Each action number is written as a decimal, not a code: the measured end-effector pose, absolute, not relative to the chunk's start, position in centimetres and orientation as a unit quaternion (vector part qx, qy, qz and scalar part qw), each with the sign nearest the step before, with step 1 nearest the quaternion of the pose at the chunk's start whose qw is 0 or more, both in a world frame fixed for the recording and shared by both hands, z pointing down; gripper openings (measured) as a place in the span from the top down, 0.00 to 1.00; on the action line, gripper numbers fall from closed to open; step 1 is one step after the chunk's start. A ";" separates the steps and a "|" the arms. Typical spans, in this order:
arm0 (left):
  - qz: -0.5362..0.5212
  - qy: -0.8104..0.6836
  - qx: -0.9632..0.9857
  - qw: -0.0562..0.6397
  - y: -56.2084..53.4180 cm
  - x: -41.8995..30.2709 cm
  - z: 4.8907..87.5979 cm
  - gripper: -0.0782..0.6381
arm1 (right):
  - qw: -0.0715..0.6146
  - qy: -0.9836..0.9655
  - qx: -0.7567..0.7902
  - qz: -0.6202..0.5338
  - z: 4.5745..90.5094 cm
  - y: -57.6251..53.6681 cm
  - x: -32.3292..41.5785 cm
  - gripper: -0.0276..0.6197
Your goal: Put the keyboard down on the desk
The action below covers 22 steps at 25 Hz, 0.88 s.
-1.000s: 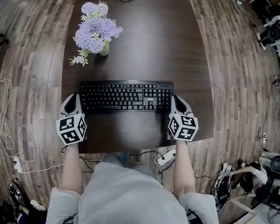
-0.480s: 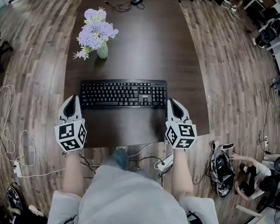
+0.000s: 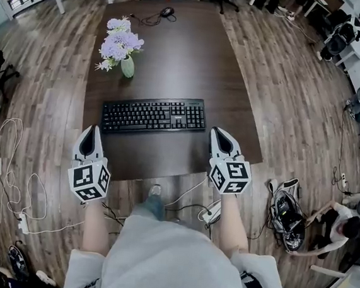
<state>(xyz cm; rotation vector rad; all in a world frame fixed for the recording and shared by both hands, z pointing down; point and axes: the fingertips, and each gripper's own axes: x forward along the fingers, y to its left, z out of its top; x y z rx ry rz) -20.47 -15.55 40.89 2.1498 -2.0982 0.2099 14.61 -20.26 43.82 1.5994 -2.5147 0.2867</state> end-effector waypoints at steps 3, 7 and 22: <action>0.064 -0.697 0.712 0.055 -14.0 -19.9 39.7 0.88 | 0.069 -0.840 0.532 0.081 42.5 -18.8 14.9 0.94; 0.056 -0.697 0.713 0.047 -12.1 -19.2 38.6 0.88 | 0.060 -0.844 0.529 0.069 41.0 -17.0 15.2 0.94; 0.026 -0.690 0.723 0.013 -6.4 -15.9 34.4 0.88 | 0.025 -0.847 0.531 0.026 36.1 -10.7 17.2 0.93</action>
